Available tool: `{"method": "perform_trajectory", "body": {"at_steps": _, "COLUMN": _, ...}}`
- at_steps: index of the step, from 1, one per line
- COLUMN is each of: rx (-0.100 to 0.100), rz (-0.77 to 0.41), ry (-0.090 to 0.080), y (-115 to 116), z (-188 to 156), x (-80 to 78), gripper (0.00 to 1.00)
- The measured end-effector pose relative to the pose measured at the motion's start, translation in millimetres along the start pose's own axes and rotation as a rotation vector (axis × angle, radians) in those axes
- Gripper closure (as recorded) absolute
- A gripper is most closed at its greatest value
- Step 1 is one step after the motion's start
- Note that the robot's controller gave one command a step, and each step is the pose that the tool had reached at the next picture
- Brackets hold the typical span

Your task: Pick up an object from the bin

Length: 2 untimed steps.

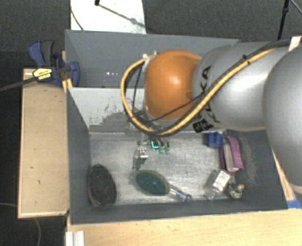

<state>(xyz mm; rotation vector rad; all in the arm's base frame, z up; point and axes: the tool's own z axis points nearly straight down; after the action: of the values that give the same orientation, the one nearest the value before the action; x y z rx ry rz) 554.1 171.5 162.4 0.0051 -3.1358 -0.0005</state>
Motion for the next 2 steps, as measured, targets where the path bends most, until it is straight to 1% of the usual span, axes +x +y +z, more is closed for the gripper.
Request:
{"method": "perform_trajectory", "body": {"at_steps": 1, "rx": 0.0, "rz": -0.229, "ry": -0.007, "y": -25.6, "z": 91.3, "x": 57.3, "gripper": 0.0}}
{"method": "perform_trajectory", "body": {"at_steps": 2, "rx": 0.004, "rz": -0.478, "ry": -0.012, "y": -104.6, "z": 72.0, "x": 35.4, "gripper": 0.0}}
